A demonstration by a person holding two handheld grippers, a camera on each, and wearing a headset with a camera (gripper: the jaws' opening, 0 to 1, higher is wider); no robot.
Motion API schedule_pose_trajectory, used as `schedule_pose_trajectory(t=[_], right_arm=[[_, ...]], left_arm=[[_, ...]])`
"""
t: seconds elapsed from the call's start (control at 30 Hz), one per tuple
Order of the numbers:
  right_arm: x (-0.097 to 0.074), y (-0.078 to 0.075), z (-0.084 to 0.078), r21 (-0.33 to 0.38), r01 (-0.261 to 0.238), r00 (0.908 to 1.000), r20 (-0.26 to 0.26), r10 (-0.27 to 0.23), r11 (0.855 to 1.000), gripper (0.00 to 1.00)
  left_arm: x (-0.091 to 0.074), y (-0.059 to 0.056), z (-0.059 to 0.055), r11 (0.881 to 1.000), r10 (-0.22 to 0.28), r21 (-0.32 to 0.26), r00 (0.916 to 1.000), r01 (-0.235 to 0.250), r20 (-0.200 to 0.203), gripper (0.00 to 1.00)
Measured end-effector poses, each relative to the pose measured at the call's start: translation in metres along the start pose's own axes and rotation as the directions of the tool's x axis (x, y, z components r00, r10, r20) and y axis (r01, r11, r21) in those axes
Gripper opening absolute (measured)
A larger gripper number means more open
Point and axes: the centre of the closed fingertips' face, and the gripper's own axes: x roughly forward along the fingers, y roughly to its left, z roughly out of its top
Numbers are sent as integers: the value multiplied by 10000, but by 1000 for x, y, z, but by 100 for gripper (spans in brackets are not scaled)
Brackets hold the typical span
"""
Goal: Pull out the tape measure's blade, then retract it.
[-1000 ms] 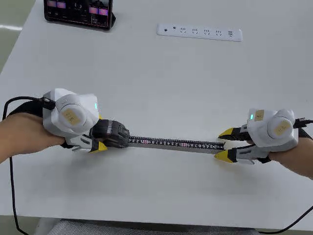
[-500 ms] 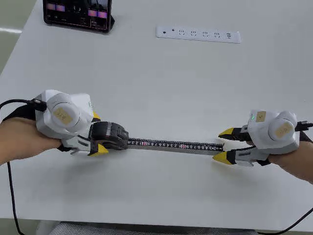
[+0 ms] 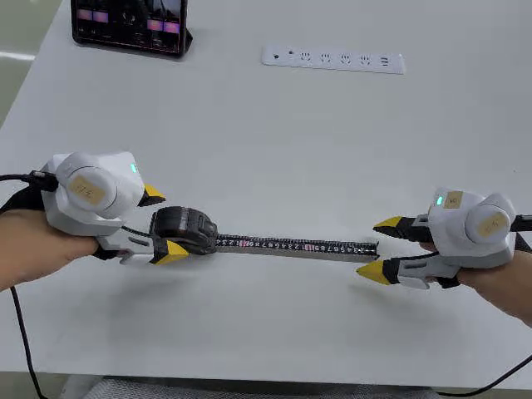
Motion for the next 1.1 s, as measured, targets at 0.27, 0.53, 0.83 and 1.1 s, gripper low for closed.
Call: schedule_pose_trajectory(t=[0.27, 0.53, 0.83, 1.1], right_arm=[[-4, 7, 0, 438, 426, 9984, 364, -442, 9981, 48], [-11, 12, 0, 661, 766, 9950, 585, -805, 9949, 54], [-15, 15, -3, 758, 1131, 9907, 671, -1182, 9907, 61], [-20, 16, -7, 773, 1429, 9868, 655, -1481, 9867, 69]], left_arm=[[-8, 2, 1, 9965, 507, -696, 9974, -471, 510, 55], [-17, -2, 1, 9890, 1012, -1163, 9912, -909, 854, 58], [-25, -8, -6, 9789, 1261, -1774, 9832, -1017, 1319, 60], [-34, -15, -11, 9685, 1565, -2207, 9713, -1154, 1792, 64]])
